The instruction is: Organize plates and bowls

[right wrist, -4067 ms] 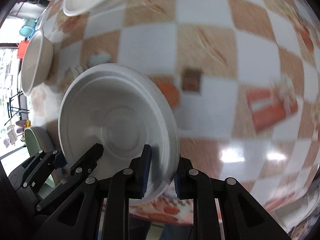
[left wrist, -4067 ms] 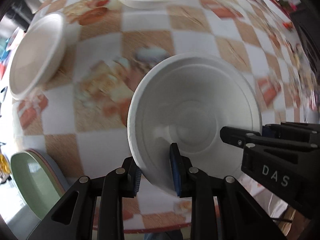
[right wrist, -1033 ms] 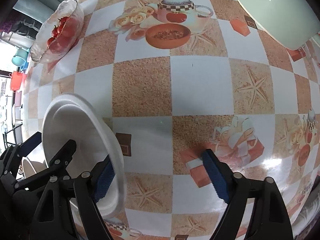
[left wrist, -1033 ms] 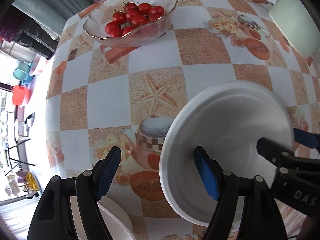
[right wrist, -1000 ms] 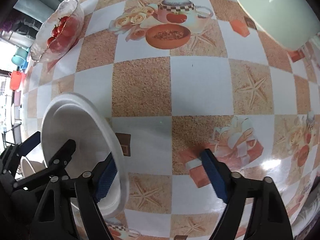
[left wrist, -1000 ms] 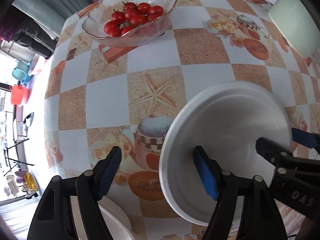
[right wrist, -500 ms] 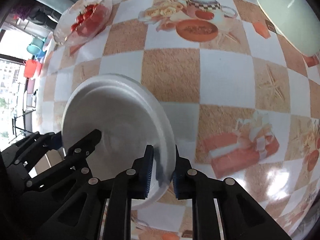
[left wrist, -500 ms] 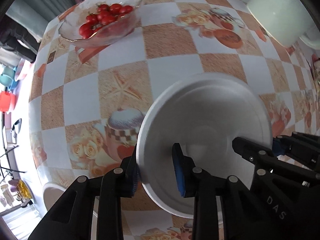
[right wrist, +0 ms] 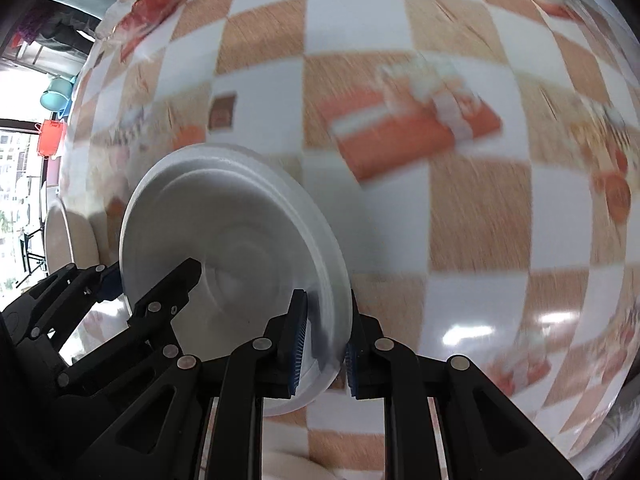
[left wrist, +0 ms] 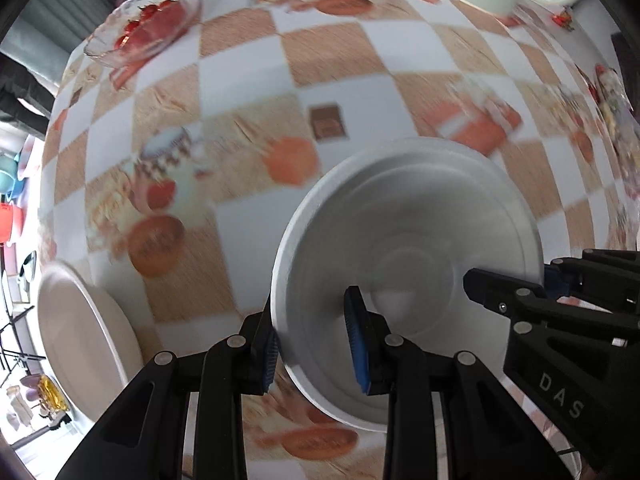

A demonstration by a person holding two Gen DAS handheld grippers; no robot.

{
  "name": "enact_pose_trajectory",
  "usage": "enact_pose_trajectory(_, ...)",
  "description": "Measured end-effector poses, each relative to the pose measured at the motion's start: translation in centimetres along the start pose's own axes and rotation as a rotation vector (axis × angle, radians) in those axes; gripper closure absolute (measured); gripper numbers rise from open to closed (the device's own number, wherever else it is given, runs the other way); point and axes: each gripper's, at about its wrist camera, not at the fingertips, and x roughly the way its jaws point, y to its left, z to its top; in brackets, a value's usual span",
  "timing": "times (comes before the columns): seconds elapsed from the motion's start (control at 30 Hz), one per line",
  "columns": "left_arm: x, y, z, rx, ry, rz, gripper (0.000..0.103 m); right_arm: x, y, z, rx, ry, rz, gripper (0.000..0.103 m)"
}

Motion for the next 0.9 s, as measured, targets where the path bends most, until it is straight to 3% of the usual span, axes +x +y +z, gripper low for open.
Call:
enact_pose_trajectory(0.37, 0.0, -4.1, -5.1, 0.026, 0.013, -0.003, 0.070, 1.7, -2.6, -8.0, 0.073, 0.026, 0.015, 0.084)
enact_pose_trajectory(0.5, -0.3, -5.3, -5.0, 0.006, 0.023, -0.016, 0.070, 1.9, -3.1, -8.6, 0.090, 0.029, 0.011, 0.083)
enact_pose_trajectory(0.57, -0.9, -3.5, -4.4, -0.008, 0.020, -0.029, 0.070, 1.5, -3.1, -8.9, 0.093, 0.022, 0.017, 0.083)
enact_pose_trajectory(0.73, -3.1, -3.3, -4.3, 0.009, -0.011, -0.017, 0.070, -1.1, -3.2, -7.1, 0.087, 0.000, 0.016, 0.083)
enact_pose_trajectory(0.9, -5.5, -2.9, -5.2, 0.009, -0.047, -0.019, 0.070, -3.6, -3.2, -7.6, 0.089, -0.027, 0.021, 0.083)
